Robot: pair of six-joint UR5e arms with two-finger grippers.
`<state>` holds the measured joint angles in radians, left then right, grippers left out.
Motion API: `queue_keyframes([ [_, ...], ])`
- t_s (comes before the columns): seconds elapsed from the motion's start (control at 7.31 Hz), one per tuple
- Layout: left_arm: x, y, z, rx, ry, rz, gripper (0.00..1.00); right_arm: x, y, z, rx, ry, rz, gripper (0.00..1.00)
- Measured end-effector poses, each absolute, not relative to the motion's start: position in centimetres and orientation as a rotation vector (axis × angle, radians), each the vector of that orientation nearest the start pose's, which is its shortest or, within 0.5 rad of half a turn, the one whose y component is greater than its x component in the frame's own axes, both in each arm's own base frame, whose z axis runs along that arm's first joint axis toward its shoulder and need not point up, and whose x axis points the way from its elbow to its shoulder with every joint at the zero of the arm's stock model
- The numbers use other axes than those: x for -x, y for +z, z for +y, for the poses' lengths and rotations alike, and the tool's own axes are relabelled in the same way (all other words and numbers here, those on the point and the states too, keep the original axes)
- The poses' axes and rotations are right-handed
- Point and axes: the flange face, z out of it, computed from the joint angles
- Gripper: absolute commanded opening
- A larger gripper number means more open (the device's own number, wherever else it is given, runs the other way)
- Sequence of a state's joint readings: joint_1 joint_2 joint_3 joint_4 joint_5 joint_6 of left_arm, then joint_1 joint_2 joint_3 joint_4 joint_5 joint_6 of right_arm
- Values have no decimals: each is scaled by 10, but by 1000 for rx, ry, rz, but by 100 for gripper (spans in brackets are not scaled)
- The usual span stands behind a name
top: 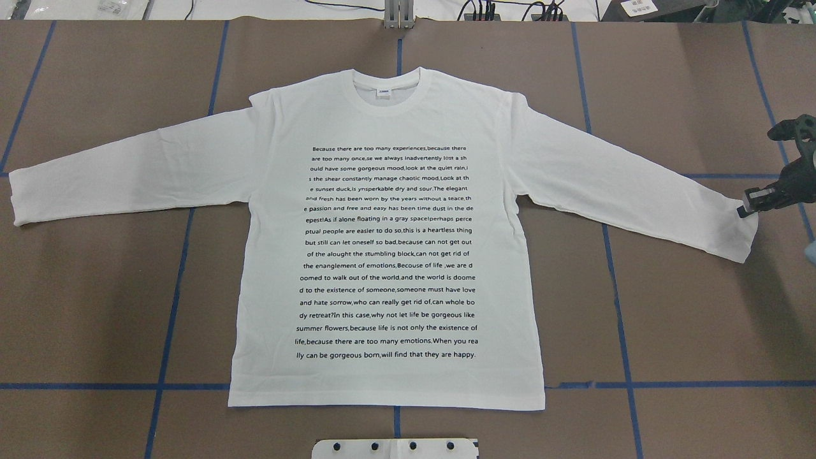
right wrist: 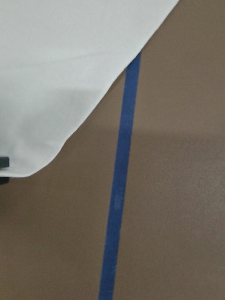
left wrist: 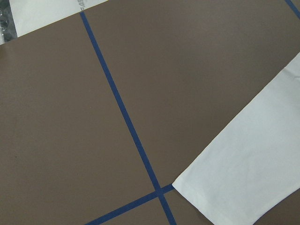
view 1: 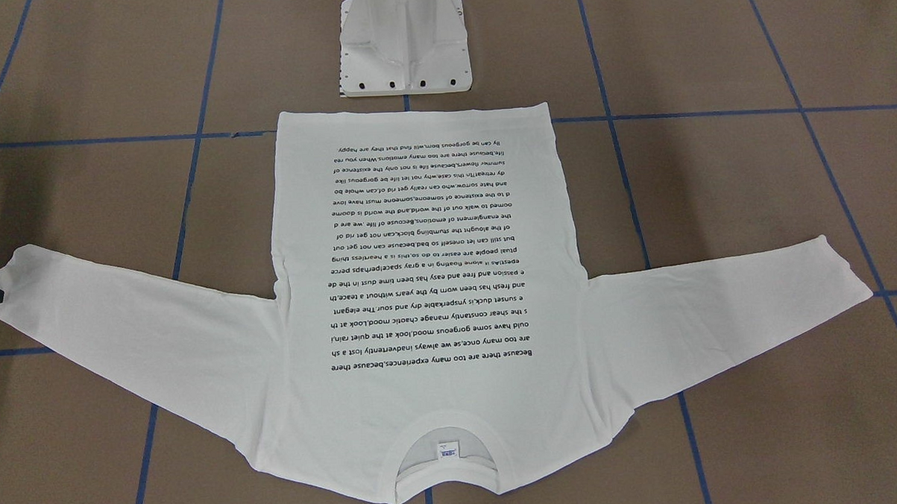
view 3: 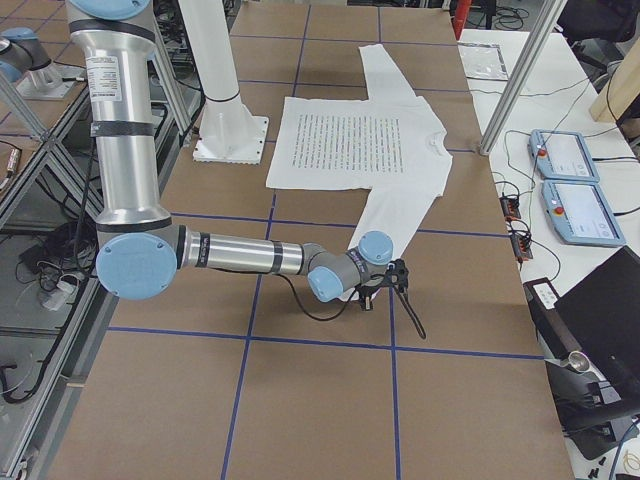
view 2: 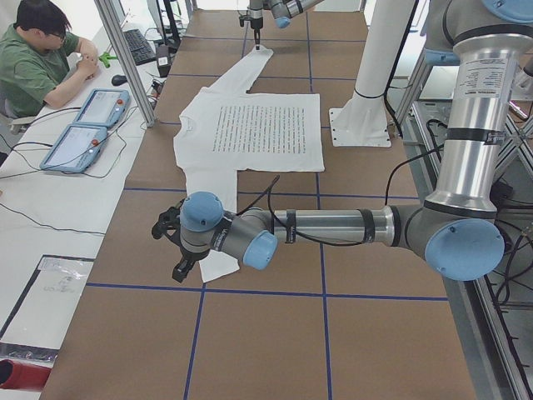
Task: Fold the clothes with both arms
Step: 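Grasp the cuff of the sleeve nearest the right gripper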
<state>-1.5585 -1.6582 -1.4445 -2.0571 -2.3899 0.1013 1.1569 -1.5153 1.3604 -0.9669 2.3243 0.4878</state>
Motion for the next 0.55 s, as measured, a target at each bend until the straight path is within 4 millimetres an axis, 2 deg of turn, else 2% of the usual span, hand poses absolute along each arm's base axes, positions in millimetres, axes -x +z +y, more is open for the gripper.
queue_keyframes([
  [0.27,54,619,-549,-459,289,787,100,141,637,-513,-120,-102,-883,0],
  [0.41,54,619,-549,-459,289,787,100,140,619,-514,-146,-110,-902,0],
  [0.55,54,619,-549,-461,289,787,100,145,594,-524,-157,-99,-935,0],
])
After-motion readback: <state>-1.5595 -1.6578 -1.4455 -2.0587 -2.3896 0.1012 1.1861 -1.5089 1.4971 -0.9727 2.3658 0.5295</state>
